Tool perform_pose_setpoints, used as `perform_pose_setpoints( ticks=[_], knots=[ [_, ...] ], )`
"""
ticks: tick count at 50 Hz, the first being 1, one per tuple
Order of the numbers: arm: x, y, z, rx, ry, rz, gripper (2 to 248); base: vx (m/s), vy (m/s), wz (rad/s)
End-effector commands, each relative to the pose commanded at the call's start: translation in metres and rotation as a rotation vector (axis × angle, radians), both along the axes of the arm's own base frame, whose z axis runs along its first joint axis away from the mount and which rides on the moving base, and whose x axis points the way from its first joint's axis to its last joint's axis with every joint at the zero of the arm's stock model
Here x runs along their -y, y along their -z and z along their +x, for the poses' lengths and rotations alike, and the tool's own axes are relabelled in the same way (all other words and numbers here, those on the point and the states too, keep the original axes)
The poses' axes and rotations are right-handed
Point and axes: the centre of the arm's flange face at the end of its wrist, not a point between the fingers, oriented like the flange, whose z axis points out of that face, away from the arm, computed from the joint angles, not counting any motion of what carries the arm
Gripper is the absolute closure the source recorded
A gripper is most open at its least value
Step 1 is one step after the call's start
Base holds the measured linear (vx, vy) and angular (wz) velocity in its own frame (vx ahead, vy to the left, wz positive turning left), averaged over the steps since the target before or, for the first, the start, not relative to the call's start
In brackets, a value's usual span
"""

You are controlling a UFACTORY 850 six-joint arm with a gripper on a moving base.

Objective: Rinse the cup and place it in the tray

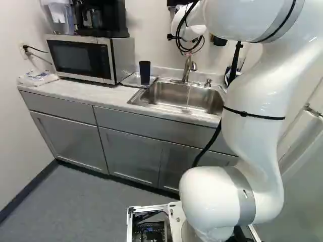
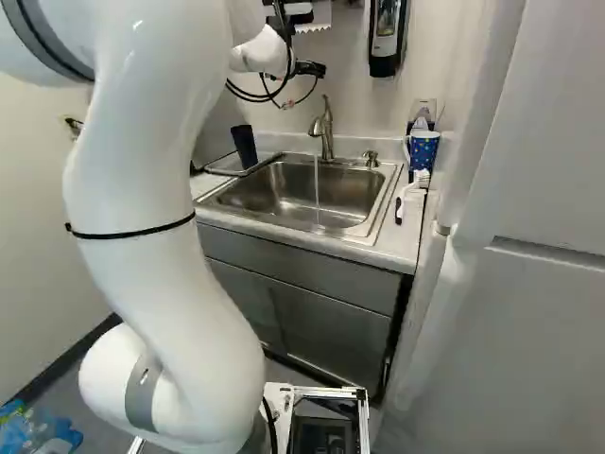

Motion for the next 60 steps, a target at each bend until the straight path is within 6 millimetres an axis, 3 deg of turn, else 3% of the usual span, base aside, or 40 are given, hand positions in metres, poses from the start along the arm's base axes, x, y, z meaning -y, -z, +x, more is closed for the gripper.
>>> perform_pose_setpoints(
  ticks=[30, 60],
  knots=[
    [0.009, 0.011, 0.018, -0.086, 0.01, 0.008, 3, 0.0, 0.0, 0.0],
    [0.007, 0.014, 0.018, -0.126, 0.006, 0.011, 3, 0.0, 0.0, 0.0]
  ],
)
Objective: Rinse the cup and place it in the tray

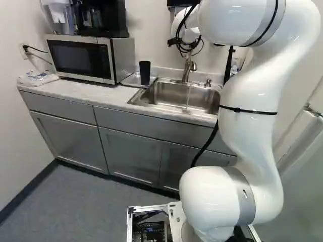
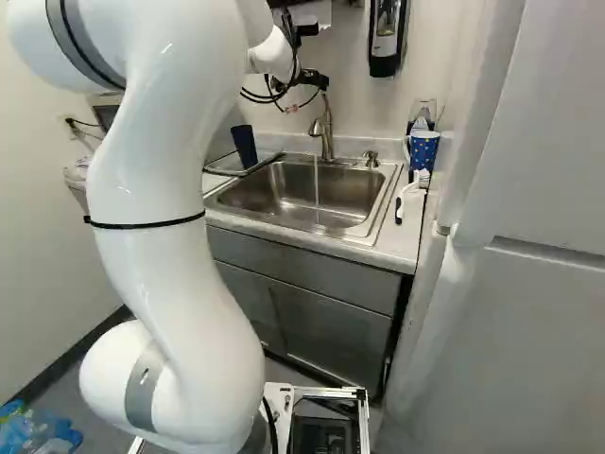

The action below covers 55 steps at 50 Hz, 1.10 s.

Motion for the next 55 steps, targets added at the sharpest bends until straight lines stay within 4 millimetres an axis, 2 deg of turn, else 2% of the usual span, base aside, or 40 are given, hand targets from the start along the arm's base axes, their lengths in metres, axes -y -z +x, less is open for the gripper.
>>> perform_pose_setpoints(
  ticks=[33, 55],
  knots=[
    [-0.0038, 0.0034, -0.0013, -0.041, -0.006, 0.004, 3, 0.0, 0.0, 0.0],
    [-0.004, 0.0064, -0.0096, -0.088, -0.006, 0.008, 3, 0.0, 0.0, 0.0]
  ],
)
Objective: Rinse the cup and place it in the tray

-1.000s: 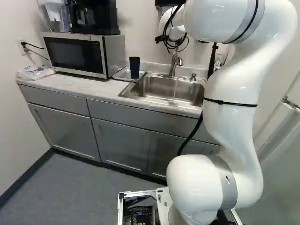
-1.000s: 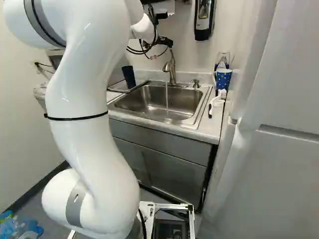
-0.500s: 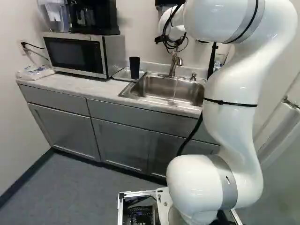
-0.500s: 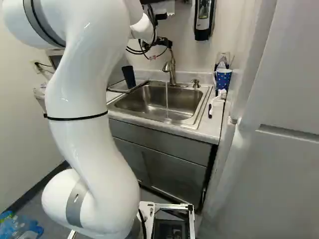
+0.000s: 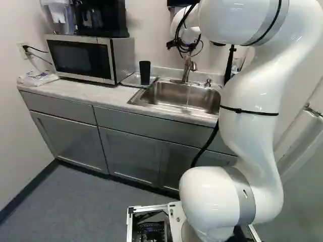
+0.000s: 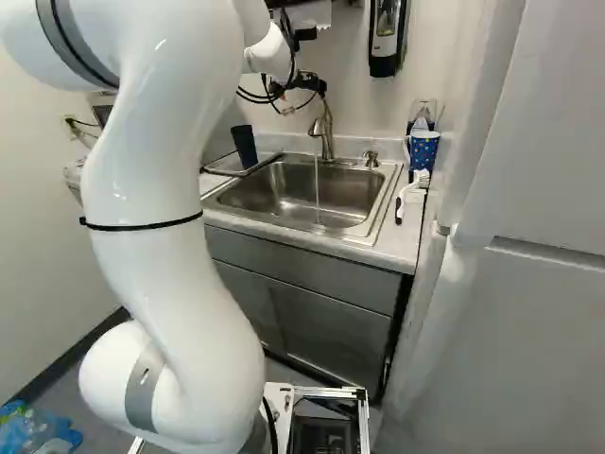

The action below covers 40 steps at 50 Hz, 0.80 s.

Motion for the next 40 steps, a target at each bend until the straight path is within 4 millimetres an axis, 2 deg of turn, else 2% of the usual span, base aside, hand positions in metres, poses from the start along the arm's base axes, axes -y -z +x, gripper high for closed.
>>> perform_pose_setpoints(
  ticks=[40],
  knots=[
    [-0.003, 0.004, -0.019, -0.069, -0.003, 0.006, 3, 0.0, 0.0, 0.0]
  ],
)
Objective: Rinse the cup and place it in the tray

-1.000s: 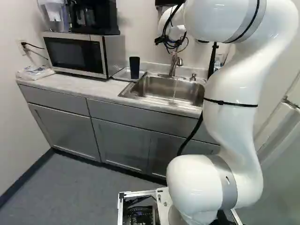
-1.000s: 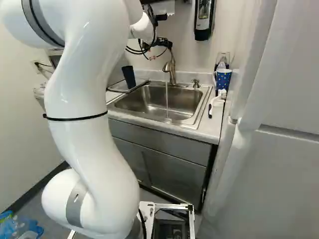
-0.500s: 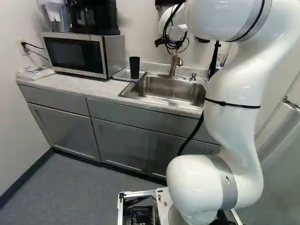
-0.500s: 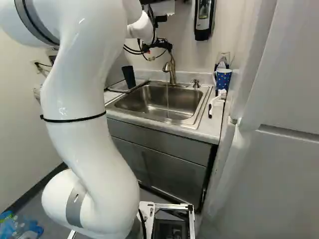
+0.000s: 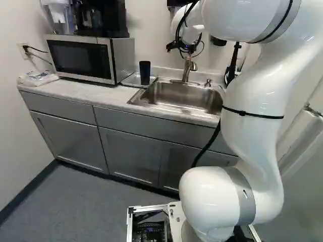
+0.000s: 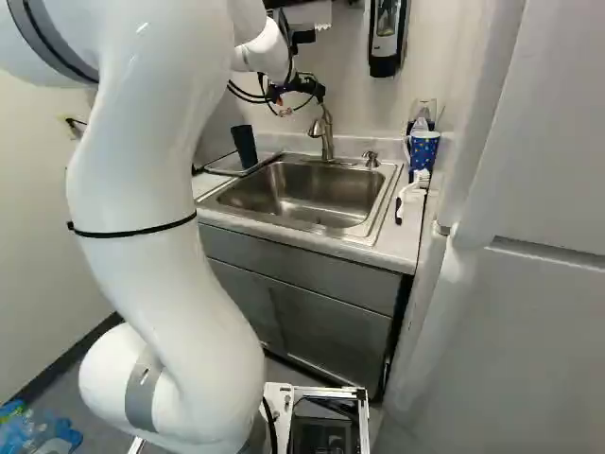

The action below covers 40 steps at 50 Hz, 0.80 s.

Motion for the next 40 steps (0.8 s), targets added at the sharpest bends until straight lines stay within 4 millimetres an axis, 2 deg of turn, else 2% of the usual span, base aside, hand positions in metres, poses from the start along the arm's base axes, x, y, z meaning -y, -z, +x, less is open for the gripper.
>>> perform_pose_setpoints(
  ticks=[10, 23, 40],
  knots=[
    [0.0, -0.001, 0.0, 0.001, 0.0, 0.0, 3, 0.0, 0.0, 0.0],
    [0.001, -0.013, -0.003, 0.022, 0.002, -0.002, 3, 0.0, 0.0, 0.0],
    [0.022, -0.034, -0.02, 0.052, 0.038, -0.005, 3, 0.0, 0.0, 0.0]
  ],
)
